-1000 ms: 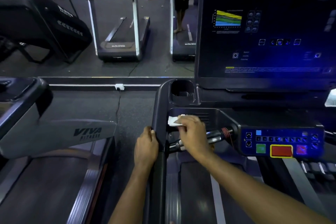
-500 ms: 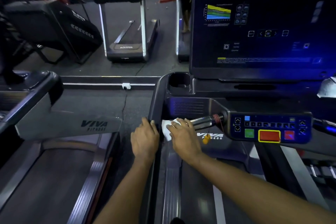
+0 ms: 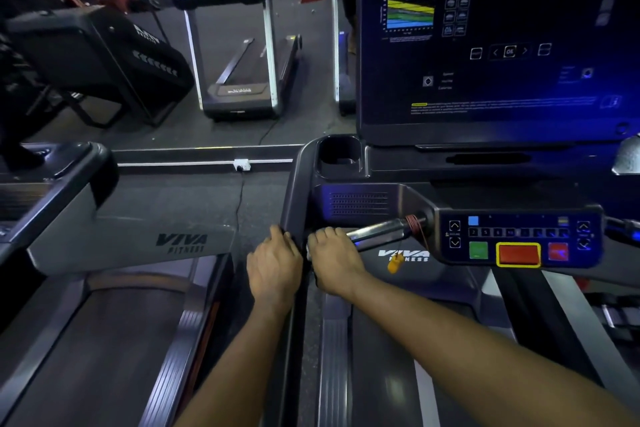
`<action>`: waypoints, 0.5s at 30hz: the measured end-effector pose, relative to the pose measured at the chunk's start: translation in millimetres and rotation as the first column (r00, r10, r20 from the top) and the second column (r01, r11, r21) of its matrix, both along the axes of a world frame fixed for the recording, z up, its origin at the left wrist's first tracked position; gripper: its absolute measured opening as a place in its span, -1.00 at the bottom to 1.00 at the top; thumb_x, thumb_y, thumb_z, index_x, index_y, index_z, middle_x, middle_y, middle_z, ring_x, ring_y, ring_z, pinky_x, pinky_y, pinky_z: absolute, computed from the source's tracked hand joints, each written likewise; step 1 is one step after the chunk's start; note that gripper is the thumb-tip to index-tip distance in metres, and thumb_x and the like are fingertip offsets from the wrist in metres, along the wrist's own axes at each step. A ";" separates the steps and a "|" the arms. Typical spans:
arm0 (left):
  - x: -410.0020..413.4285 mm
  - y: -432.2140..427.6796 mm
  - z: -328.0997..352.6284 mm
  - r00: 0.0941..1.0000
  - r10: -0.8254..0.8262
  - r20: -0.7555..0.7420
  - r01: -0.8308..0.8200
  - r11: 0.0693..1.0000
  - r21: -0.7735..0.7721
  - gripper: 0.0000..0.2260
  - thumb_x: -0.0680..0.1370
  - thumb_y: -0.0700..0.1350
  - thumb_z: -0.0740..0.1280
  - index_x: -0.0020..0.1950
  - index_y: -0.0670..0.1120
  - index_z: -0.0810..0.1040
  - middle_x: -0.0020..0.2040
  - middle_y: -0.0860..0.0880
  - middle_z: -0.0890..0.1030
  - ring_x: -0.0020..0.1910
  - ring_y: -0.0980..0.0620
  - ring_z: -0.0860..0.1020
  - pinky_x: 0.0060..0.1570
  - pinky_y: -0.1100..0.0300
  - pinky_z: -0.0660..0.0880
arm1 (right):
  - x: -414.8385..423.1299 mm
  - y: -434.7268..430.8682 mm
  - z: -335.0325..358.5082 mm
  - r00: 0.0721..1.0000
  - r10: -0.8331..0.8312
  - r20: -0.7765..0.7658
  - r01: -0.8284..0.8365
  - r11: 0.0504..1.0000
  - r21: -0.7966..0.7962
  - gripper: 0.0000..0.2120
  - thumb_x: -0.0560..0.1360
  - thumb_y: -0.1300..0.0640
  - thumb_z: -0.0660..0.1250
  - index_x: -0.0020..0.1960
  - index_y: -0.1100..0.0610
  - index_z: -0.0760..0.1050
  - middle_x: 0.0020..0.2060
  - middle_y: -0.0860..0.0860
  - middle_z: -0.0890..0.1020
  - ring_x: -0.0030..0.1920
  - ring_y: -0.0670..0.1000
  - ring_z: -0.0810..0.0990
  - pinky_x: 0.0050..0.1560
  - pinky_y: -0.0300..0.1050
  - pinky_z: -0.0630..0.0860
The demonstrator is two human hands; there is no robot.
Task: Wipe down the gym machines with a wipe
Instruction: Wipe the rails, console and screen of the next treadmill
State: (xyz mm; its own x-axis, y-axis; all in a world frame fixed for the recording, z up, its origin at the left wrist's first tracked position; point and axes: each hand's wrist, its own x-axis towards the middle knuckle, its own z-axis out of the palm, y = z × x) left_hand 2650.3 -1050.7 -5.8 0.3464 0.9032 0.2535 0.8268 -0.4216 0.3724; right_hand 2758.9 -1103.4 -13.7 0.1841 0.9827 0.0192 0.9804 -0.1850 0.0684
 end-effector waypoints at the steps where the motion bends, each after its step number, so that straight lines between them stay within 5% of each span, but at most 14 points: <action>1: -0.2 0.4 -0.5 1.000 -0.001 0.001 0.001 1.000 -0.003 -0.85 0.66 -0.10 0.16 0.00 -0.15 0.44 -0.19 -0.22 0.65 -0.19 -0.27 0.60 -0.23 0.00 0.27 | -0.7 3.5 6.7 0.999 -0.010 0.037 0.011 1.000 -0.027 -0.68 0.52 0.07 0.30 0.24 0.16 0.44 0.12 0.11 0.58 0.12 0.12 0.53 0.19 0.00 0.39; 4: 0.0 0.9 -0.6 1.000 -0.011 0.018 0.011 1.000 -0.014 -0.86 0.67 -0.10 0.14 0.00 -0.12 0.42 -0.18 -0.20 0.65 -0.18 -0.26 0.60 -0.21 -0.01 0.29 | -5.6 -0.2 2.3 0.998 -0.069 0.013 0.070 0.996 -0.059 -0.66 0.50 0.10 0.29 0.24 0.17 0.42 0.12 0.13 0.56 0.13 0.14 0.50 0.21 0.02 0.37; 9: 0.2 -0.1 -1.0 1.000 -0.007 0.029 0.007 1.000 -0.015 -0.85 0.68 -0.08 0.12 0.02 -0.11 0.41 -0.18 -0.19 0.65 -0.18 -0.25 0.59 -0.20 -0.02 0.33 | -6.2 -32.6 -34.3 0.985 -0.025 0.169 0.019 0.999 0.038 -0.25 0.47 0.04 0.26 0.55 0.33 0.15 0.37 0.22 0.34 0.43 0.27 0.28 0.55 0.17 0.10; 15: 0.5 -1.6 2.7 1.000 -0.012 0.017 0.012 1.000 -0.023 -0.86 0.67 -0.10 0.13 -0.02 -0.12 0.40 -0.16 -0.22 0.65 -0.16 -0.28 0.59 -0.19 -0.02 0.32 | -5.3 -6.1 -7.2 0.999 -0.027 0.037 0.027 1.000 -0.004 -0.48 0.36 0.04 0.43 0.26 0.16 0.39 0.13 0.11 0.51 0.14 0.13 0.45 0.27 0.01 0.34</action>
State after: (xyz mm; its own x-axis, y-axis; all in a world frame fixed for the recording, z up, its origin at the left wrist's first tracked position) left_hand 2650.9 -1052.3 -3.1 0.3534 0.9045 0.2386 0.8153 -0.4228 0.3955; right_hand 2753.6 -1109.5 -20.9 0.2094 0.9776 0.0222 0.9719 -0.2106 0.1053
